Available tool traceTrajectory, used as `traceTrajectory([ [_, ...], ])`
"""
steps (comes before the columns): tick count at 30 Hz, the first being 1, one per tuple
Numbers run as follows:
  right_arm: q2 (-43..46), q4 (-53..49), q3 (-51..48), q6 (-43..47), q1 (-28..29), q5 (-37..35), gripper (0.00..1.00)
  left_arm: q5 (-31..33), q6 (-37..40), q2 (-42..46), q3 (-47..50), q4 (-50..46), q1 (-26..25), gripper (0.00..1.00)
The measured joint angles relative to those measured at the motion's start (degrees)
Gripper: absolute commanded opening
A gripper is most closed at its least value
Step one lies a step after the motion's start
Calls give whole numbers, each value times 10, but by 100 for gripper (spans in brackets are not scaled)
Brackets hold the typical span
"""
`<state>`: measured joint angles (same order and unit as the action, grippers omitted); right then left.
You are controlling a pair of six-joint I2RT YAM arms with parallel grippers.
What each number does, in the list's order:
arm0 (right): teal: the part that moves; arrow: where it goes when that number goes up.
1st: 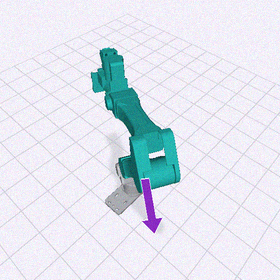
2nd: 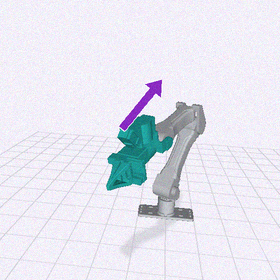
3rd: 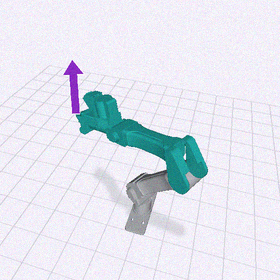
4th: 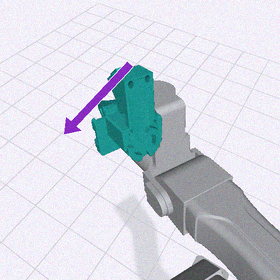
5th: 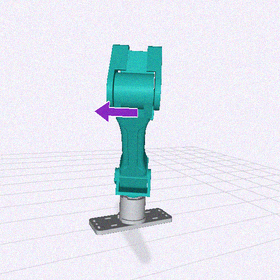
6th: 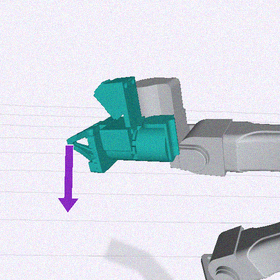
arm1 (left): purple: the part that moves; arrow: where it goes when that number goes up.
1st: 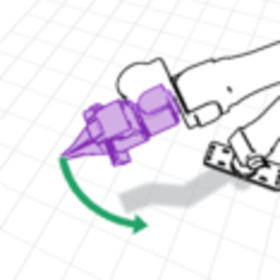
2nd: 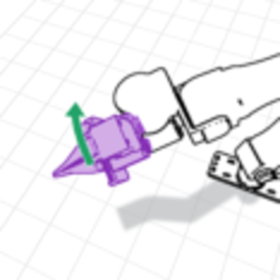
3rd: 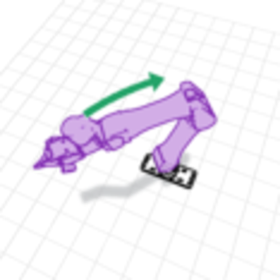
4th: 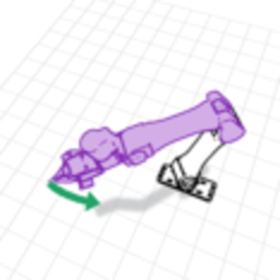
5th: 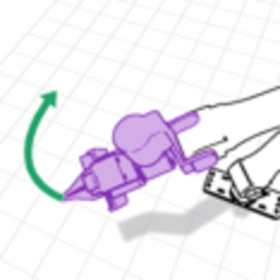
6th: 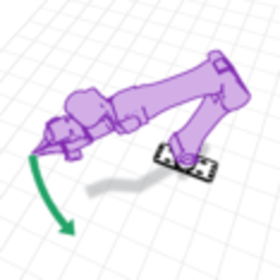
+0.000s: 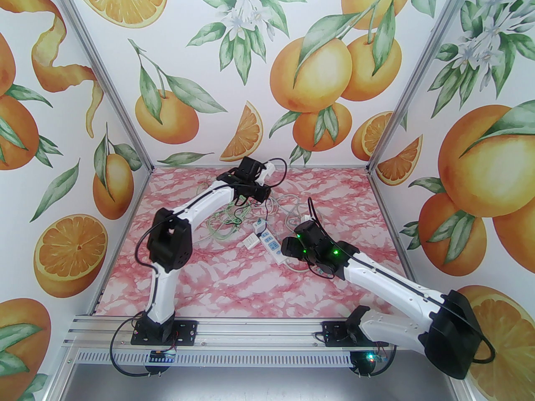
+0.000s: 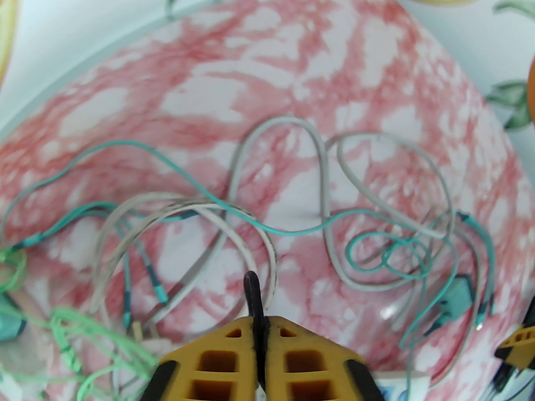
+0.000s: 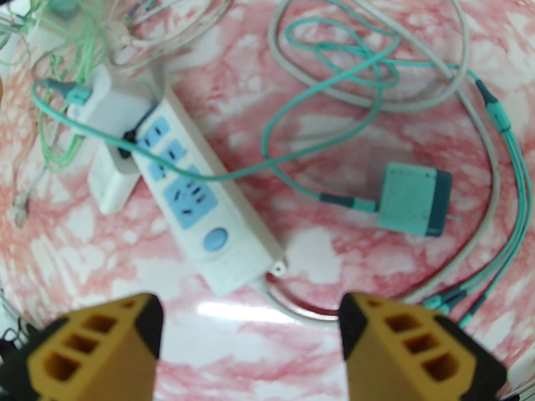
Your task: Pull the plug off the socket
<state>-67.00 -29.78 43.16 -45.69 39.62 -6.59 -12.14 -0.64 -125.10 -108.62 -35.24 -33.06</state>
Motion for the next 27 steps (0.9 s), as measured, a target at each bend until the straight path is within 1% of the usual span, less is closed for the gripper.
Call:
traceTrajectory([
  [1,0,1,0,0,0,1,74,3,5,-9,0,-8,-2,58],
  [2,0,1,0,0,0,1,74,5,7,-14,0,-17,-4,62],
  [3,0,1,0,0,0,1,74,10,6,-17,0,-27,-5,65],
  [5,0,2,-1,0,0,2,74,16,8,-14,0,-41,-5,67],
  [7,-1,4,-2,0,0,3,74,19,8,-1,4,-43,1,75],
  [9,-3,7,-2,0,0,6,74,20,5,27,24,-41,12,77],
  [10,-4,10,-2,0,0,7,74,21,5,47,37,-42,19,86],
  [11,-6,14,-2,0,0,8,74,22,2,70,53,-40,27,87],
  [16,-25,26,-2,0,1,12,74,29,-12,215,163,-21,69,85],
  [18,-31,30,-2,0,3,13,74,33,-15,265,210,-11,75,80],
  [21,-36,32,-2,0,7,16,74,27,-16,322,291,16,71,66],
  [24,-41,33,-1,0,10,18,74,21,-9,348,369,32,58,59],
  [27,-43,34,1,0,12,21,74,24,-2,342,410,35,31,57],
])
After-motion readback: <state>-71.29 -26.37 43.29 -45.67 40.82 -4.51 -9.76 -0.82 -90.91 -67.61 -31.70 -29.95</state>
